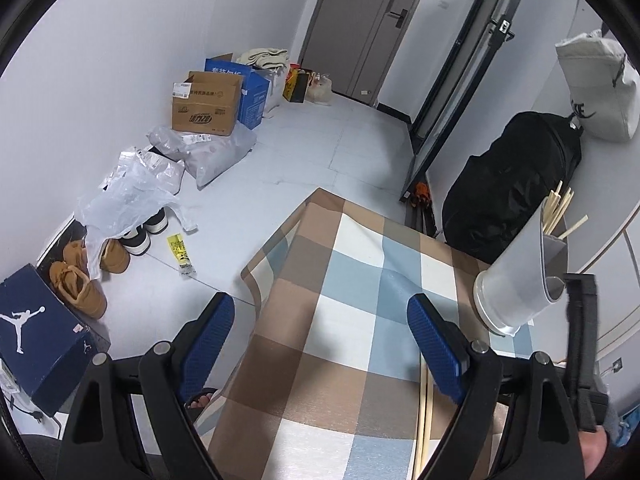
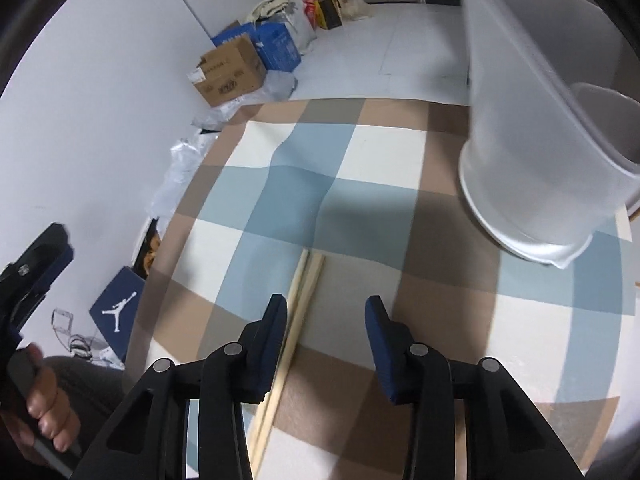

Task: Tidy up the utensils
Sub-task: 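Lower both grippers toward the last chopsticks on the mat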

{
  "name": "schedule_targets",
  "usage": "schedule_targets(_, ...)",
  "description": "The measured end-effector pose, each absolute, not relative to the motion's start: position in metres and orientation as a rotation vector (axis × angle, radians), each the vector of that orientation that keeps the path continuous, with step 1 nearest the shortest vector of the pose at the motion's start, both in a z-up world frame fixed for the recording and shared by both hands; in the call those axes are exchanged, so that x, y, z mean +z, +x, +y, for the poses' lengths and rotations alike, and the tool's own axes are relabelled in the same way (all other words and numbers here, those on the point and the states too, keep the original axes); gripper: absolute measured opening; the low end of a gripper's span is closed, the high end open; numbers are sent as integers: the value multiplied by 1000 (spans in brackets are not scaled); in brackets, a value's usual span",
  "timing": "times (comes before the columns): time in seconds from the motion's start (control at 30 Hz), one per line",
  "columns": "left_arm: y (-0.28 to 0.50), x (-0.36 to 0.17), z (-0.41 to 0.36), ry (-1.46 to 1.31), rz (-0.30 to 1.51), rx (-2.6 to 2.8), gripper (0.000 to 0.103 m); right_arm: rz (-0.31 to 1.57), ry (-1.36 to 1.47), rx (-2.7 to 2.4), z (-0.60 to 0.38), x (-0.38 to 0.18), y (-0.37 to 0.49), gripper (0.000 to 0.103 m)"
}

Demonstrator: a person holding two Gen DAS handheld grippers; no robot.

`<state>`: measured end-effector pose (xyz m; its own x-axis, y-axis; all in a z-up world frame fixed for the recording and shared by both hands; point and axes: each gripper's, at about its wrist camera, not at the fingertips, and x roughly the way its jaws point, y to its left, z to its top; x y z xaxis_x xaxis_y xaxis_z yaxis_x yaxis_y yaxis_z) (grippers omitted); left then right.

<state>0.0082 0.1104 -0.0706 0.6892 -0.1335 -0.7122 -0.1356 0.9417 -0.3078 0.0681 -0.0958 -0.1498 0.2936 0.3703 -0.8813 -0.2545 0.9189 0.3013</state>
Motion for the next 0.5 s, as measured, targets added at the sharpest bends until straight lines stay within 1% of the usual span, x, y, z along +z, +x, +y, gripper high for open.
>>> schedule_targets(0.1, 9, -69, 114, -361, 814, 0, 85, 1237, 66, 378, -86, -157, 74, 33)
schedule_targets(0.17, 8, -69, 115, -363, 814, -3, 85, 1247, 47, 357, -82, -159, 76, 28)
schedule_targets(0.5, 7, -69, 125, -385, 810, -8, 85, 1231, -107, 277, -65, -153, 80, 26)
